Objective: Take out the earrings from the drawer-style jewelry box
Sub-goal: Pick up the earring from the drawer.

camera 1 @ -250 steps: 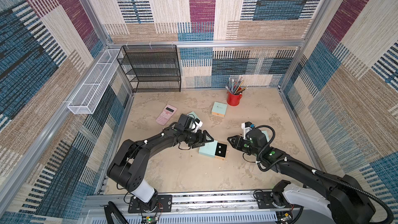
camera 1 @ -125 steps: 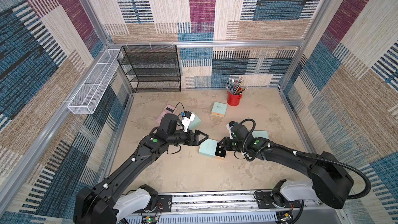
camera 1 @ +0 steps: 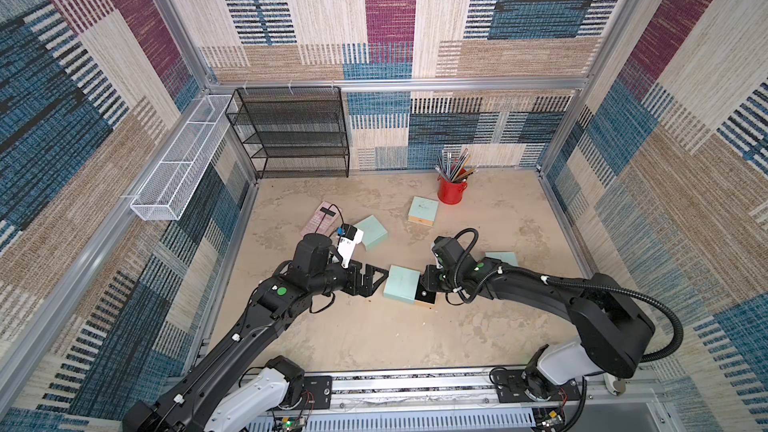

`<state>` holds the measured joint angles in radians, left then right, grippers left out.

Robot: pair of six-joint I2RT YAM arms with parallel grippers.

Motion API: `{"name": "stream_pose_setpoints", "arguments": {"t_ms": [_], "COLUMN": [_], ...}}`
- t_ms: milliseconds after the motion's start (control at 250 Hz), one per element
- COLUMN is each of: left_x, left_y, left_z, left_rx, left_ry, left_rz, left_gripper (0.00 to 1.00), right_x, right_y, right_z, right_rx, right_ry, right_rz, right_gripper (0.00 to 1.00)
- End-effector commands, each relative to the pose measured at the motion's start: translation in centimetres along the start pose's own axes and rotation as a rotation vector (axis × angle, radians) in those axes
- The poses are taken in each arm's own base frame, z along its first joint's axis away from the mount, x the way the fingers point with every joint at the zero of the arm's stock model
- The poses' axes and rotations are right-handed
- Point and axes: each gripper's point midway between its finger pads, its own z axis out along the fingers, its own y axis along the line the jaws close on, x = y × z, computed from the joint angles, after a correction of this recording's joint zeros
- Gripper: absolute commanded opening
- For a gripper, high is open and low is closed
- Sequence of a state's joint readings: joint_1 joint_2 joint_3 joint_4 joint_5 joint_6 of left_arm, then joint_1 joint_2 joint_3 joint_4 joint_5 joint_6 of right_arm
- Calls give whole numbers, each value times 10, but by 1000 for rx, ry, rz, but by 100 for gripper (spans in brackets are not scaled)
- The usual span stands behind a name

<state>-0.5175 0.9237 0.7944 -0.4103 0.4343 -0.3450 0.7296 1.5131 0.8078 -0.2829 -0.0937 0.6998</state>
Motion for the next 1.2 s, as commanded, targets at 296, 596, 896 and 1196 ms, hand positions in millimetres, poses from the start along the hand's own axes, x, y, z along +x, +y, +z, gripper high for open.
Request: {"name": "stream_pose_setpoints", "arguments": {"t_ms": [296,596,896,1196], "left_x": [-2,-2,-1,-1], "left_y": [-9,-10,-11,-12], "left_z": [-3,-3,-4,-4], "left_rx": [45,56,64,68], "left_ry": [-15,-22,-26,-30], "left_rz": [20,15,13,13], "left_gripper": [99,98,99,99], "right_x": [0,2,-1,-6], "right_y": [-7,-12,-12,5], "right_z": [10,18,18,6], "right_rx": [71,105,125,41], "right_ry": [2,-5,-26,-45], "right_rz": [15,22,27,23], "right_gripper": [30,25,19,14]}}
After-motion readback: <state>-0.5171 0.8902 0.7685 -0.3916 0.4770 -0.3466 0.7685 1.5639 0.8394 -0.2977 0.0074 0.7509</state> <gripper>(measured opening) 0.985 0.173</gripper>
